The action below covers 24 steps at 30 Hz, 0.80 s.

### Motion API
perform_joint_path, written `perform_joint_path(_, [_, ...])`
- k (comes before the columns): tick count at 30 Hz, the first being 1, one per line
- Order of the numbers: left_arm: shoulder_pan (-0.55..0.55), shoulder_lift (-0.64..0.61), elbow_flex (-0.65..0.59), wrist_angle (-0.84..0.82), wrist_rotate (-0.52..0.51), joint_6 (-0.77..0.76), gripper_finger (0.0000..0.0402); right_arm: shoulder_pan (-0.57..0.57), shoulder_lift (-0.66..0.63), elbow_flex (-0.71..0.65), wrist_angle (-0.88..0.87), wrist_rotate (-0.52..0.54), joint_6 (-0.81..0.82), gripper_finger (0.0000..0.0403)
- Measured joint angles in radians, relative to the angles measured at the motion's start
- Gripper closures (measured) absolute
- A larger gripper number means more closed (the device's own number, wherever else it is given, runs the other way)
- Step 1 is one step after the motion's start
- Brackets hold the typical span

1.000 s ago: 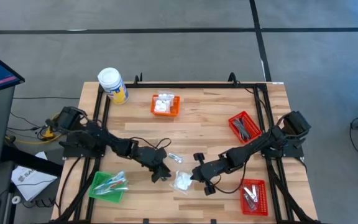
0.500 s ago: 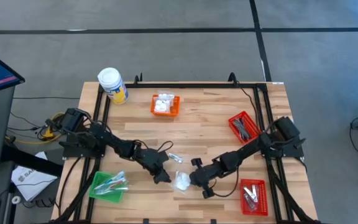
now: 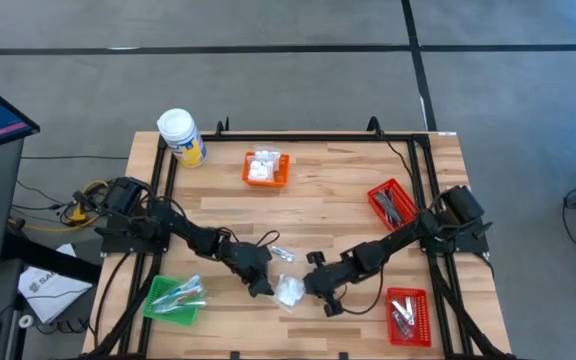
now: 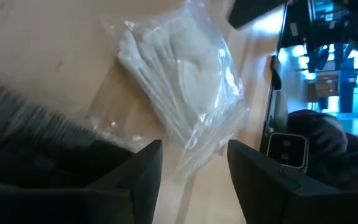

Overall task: Pick & Place Travel size toiletries
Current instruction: Put the white cotton pack into the orange basket

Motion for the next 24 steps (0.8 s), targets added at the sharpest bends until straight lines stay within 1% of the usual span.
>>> perform_joint_path(2, [0.008, 0.014, -0.002, 0.021, 0.002, -0.008, 0.0226, 0.011, -0.005, 0.0, 0.0, 0.024, -0.012, 0.0403])
perform_joint_path(7, [0.03, 0.017, -0.002, 0.067, 0.011, -0.009, 0.0224, -0.001, -0.003, 0.0, -0.003, 0.038, -0.017, 0.0403])
perform_joint_path(14, [0.03, 0.018, 0.001, 0.069, 0.017, -0.006, 0.0223, -0.026, -0.001, 0.0, -0.002, 0.044, -0.014, 0.0403])
perform_joint_path(18, [0.032, 0.018, 0.0, 0.067, 0.012, 0.0, 0.0225, -0.048, 0.049, -0.003, 0.016, 0.037, -0.004, 0.0403])
perform_joint_path(20, [0.033, 0.018, 0.0, 0.066, 0.01, 0.002, 0.0225, -0.061, 0.091, 0.023, 0.04, 0.012, 0.011, 0.0403])
perform_joint_path(24, [0.032, 0.019, 0.002, 0.065, 0.0, 0.008, 0.0225, -0.077, 0.143, 0.069, 0.003, -0.034, 0.018, 0.0403])
